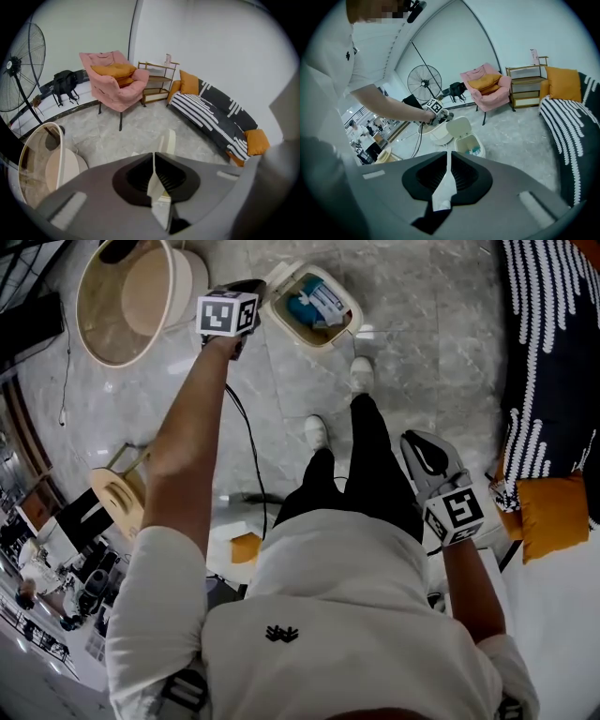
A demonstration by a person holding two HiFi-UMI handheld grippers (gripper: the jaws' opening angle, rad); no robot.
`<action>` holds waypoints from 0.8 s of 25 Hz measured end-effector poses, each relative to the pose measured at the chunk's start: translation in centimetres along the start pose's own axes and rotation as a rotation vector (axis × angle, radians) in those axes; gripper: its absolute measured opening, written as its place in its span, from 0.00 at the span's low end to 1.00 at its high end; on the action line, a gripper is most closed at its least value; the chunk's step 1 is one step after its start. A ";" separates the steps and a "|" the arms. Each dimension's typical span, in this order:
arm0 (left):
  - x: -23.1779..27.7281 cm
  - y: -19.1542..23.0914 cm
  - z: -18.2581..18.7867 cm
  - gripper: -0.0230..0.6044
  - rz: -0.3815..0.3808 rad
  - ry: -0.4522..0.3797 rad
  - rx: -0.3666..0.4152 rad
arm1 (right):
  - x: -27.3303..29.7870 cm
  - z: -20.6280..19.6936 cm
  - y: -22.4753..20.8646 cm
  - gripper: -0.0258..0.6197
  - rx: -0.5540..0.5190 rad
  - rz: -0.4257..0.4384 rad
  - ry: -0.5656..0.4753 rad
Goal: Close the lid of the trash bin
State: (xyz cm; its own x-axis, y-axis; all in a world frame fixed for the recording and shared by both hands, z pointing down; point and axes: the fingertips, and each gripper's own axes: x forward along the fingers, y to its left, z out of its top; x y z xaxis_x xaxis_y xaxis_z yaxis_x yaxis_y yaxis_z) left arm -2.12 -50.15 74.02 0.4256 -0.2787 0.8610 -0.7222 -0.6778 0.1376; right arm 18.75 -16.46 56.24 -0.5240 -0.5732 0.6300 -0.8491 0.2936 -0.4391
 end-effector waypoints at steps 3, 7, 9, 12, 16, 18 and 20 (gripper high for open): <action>0.1 -1.7 -0.6 0.15 -0.017 0.008 0.016 | 0.0 -0.2 0.1 0.08 0.003 0.003 -0.002; 0.6 -3.4 -2.1 0.15 -0.024 0.030 0.024 | -0.1 -0.5 0.1 0.08 0.004 0.004 -0.009; 0.8 -4.3 -2.5 0.15 -0.032 0.038 0.027 | -0.1 -0.6 0.1 0.08 0.003 0.005 -0.011; 1.0 -5.7 -3.3 0.15 -0.047 0.045 0.025 | -0.2 -0.7 0.0 0.08 0.006 0.005 -0.014; 1.5 -7.4 -4.6 0.15 -0.064 0.055 0.013 | -0.5 -1.1 -0.1 0.08 0.013 0.002 -0.015; 1.9 -8.2 -5.2 0.15 -0.074 0.060 0.007 | -0.5 -1.3 -0.2 0.08 0.015 -0.001 -0.011; 2.3 -8.9 -5.8 0.15 -0.088 0.067 0.006 | -0.6 -1.7 -0.3 0.08 0.020 -0.006 -0.007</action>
State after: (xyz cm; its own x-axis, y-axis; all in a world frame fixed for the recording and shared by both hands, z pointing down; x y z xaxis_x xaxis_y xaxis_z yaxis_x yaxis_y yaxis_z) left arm 2.17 -40.84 77.64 0.4496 -0.1725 0.8764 -0.6803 -0.7019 0.2109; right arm 19.24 -14.93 57.06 -0.5183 -0.5803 0.6282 -0.8507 0.2748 -0.4481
